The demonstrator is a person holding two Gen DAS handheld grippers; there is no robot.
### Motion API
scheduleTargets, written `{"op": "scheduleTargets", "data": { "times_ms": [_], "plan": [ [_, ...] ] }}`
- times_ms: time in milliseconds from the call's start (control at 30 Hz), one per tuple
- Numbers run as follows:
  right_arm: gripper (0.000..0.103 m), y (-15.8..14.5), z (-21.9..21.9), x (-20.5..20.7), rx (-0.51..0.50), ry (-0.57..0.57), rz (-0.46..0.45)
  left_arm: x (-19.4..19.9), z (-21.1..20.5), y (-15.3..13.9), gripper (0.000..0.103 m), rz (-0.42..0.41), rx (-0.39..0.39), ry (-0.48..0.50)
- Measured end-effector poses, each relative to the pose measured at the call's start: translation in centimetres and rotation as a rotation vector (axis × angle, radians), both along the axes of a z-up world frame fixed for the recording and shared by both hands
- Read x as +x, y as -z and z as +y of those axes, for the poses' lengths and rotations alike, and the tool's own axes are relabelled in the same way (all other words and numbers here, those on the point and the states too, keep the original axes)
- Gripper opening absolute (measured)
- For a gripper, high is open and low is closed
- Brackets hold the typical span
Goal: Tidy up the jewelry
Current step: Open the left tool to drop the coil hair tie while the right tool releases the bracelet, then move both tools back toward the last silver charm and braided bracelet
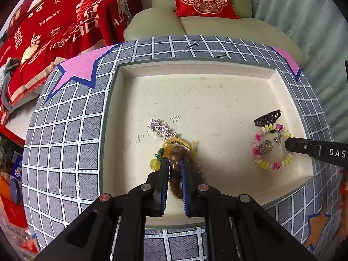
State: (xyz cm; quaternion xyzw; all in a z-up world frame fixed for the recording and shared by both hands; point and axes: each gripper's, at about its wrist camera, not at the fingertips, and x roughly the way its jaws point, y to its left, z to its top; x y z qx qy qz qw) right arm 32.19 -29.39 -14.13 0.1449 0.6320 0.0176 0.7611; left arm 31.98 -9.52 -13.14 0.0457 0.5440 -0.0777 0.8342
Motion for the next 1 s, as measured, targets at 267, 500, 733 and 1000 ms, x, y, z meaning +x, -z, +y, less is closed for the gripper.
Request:
{"op": "scheduleTargets", "data": {
  "times_ms": [267,500,733,1000],
  "plan": [
    [0.011,1.2,0.1,0.1,0.013,-0.005,0.023,0.3,-0.2,1.3,0.021,0.053,0.038,-0.01],
    [0.058,1.0,0.3,0.0,0.043,-0.006,0.001,0.0,-0.6,0.9,0.021,0.04,0.062,0.008],
    [0.065,-1.1,0.5,-0.5,0.074,0.008,-0.051,-0.2,-0.6,-0.2,0.021,0.022,0.058,0.016],
    [0.072,-4.5,-0.3,-2.0,0.118,0.03,-0.128,-1.5,-0.2,-3.3,0.103,-0.112,0.06,0.014]
  ]
}}
